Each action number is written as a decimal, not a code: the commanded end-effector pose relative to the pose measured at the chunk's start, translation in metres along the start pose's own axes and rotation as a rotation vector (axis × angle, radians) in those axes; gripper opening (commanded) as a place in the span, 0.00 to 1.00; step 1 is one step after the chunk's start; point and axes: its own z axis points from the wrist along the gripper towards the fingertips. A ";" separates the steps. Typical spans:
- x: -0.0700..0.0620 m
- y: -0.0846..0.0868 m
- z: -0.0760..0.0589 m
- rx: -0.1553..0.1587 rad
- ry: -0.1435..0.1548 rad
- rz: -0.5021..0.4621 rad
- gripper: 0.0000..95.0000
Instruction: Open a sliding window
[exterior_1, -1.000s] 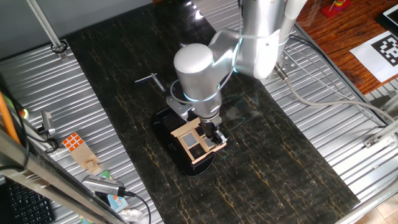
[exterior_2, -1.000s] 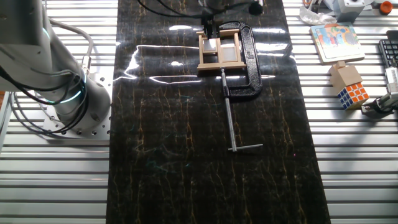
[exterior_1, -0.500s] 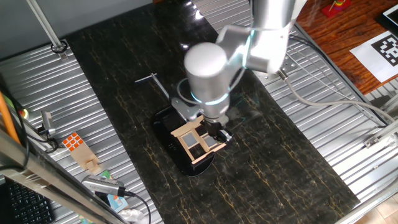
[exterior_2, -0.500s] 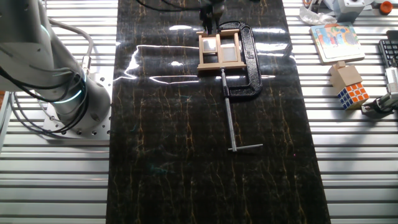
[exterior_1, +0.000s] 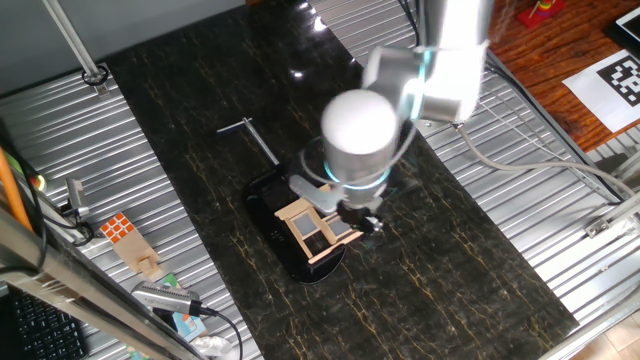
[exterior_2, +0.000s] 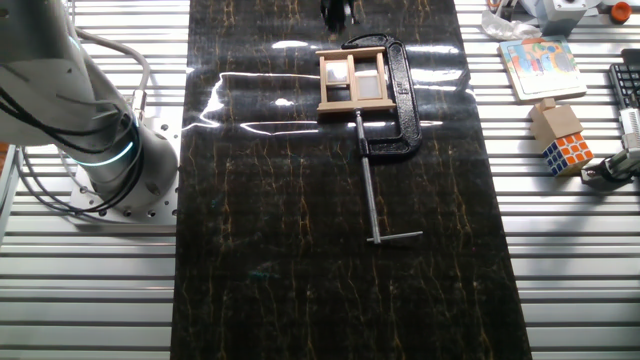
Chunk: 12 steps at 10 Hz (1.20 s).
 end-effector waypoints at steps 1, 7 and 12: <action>0.001 0.016 -0.015 0.010 -0.021 0.012 0.00; 0.001 0.048 -0.032 0.019 -0.051 0.046 0.00; 0.002 0.055 -0.036 0.012 -0.043 0.034 0.00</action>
